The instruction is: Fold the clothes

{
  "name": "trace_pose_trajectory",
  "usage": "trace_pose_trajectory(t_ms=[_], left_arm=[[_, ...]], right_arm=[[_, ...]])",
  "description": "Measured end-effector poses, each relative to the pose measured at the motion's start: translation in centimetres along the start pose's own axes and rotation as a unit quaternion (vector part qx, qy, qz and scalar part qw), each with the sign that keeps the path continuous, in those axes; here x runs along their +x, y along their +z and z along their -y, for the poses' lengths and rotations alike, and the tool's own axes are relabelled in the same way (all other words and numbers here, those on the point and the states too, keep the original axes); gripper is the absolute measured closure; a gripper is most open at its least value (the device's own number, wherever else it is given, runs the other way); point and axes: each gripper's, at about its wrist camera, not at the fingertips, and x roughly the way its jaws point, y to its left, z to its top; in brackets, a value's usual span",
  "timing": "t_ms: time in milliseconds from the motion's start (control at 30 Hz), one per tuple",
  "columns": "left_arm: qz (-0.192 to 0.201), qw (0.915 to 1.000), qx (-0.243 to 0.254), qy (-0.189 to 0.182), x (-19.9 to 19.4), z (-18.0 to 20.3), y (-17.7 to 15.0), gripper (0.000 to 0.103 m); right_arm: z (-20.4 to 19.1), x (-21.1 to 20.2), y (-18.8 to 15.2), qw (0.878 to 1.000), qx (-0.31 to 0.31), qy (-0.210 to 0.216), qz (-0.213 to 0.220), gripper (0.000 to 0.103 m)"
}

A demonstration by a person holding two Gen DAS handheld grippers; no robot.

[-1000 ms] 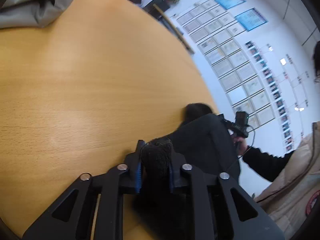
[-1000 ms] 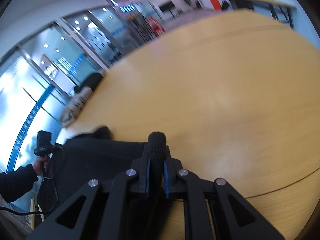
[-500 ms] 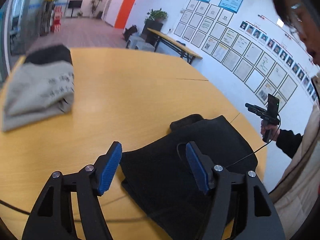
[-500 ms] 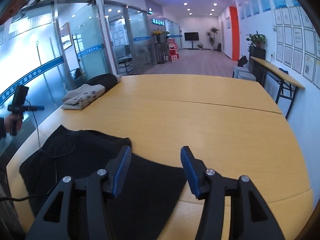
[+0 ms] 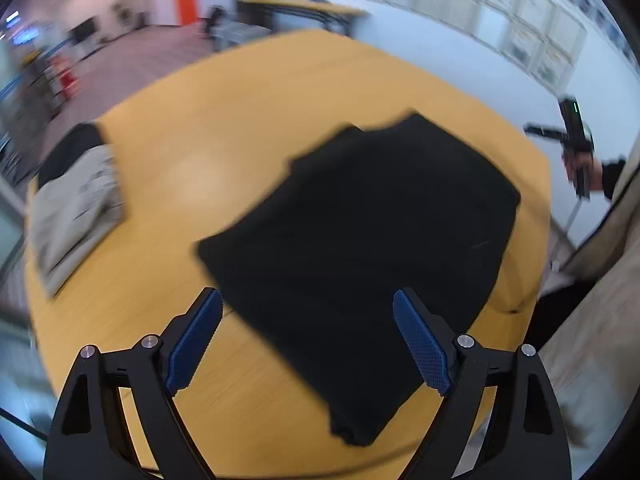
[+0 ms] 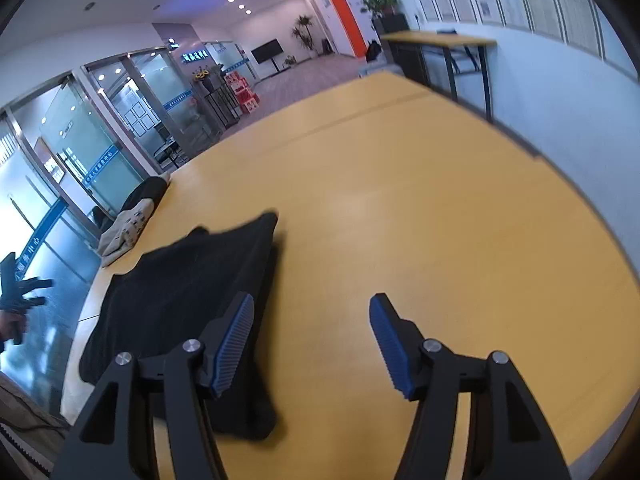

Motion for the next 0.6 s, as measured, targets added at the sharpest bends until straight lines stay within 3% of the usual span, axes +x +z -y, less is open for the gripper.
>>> trace_pose_trajectory(t_ms=[167,267,367,500,600], left_arm=[[-0.003,0.9941,0.088,-0.063,9.3,4.2,3.6,0.014],[-0.002,0.9835,0.15,-0.1,13.0,6.2,5.4,0.002],[-0.024,0.9718,0.204,-0.117,16.2,7.2,6.1,0.002],[-0.033,0.9611,0.235,-0.141,18.8,6.4,6.3,0.0],[-0.029,0.9527,0.25,-0.17,19.7,5.9,6.3,0.0]], right_arm=[[-0.8,-0.8,-7.2,0.996,0.082,0.024,0.004,0.039],[-1.2,-1.8,-12.1,0.99,0.137,0.026,0.01,0.039],[-2.1,-2.0,-15.9,0.984,0.176,0.027,0.007,0.039],[-4.2,-0.5,-18.9,0.975,0.217,0.043,0.035,0.039],[-5.7,2.3,-19.1,0.967,0.245,0.036,0.056,0.039]])
